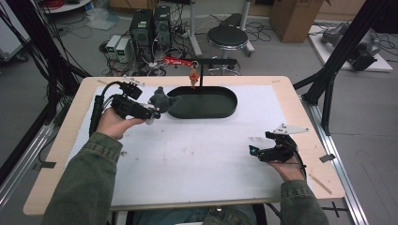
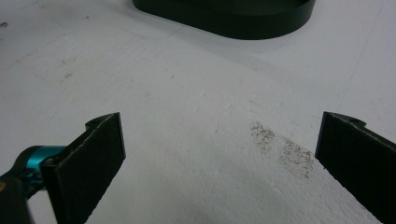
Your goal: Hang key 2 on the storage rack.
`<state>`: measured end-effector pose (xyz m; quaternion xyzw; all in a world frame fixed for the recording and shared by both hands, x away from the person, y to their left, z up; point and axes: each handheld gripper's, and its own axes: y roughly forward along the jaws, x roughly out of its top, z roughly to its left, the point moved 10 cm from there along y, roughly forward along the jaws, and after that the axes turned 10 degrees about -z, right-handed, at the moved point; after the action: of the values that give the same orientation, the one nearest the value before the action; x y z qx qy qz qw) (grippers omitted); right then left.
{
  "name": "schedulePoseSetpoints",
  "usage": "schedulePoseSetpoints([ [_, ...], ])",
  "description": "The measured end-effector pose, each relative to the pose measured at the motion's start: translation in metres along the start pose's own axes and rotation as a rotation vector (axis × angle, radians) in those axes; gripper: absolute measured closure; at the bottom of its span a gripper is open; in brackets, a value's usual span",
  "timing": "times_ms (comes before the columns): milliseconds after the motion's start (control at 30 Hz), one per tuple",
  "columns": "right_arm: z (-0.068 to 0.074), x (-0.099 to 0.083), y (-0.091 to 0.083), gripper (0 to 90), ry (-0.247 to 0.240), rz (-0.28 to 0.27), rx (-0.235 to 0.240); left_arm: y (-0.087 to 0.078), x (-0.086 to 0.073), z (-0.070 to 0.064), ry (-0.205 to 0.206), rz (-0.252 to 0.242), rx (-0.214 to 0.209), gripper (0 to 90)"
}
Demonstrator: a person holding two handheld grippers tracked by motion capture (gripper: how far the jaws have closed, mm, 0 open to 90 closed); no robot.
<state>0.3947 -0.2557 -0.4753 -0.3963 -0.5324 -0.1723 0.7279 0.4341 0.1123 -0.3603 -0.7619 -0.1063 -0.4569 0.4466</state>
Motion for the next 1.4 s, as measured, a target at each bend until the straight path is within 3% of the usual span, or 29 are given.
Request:
schedulePoseSetpoints([
  [100, -0.001, 0.000, 0.000, 0.5, -0.003, -0.002, 0.001, 0.002, 0.009, 0.007, -0.003, -0.002, 0.030, 46.5],
  [667, -0.001, 0.000, 0.000, 0.5, -0.004, -0.005, -0.003, 0.010, 0.050, 0.026, -0.046, -0.013, 0.029, 46.6],
  [900, -0.001, 0.000, -0.001, 0.5, 0.002, 0.000, -0.006, 0.019, 0.064, 0.033, -0.032, 0.024, 0.048, 46.5],
  [1133, -0.002, 0.000, -0.001, 0.5, -0.006, -0.001, -0.009, 0.029, 0.075, 0.041, -0.073, 0.028, 0.055, 46.5],
  [1300, -0.003, -0.002, -0.001, 0.5, -0.006, 0.005, -0.010, 0.035, 0.083, 0.048, -0.123, -0.005, 0.037, 46.5],
  [1400, -0.004, -0.002, -0.002, 0.5, -0.001, 0.001, -0.013, 0.038, 0.082, 0.054, -0.125, 0.013, 0.045, 46.5],
])
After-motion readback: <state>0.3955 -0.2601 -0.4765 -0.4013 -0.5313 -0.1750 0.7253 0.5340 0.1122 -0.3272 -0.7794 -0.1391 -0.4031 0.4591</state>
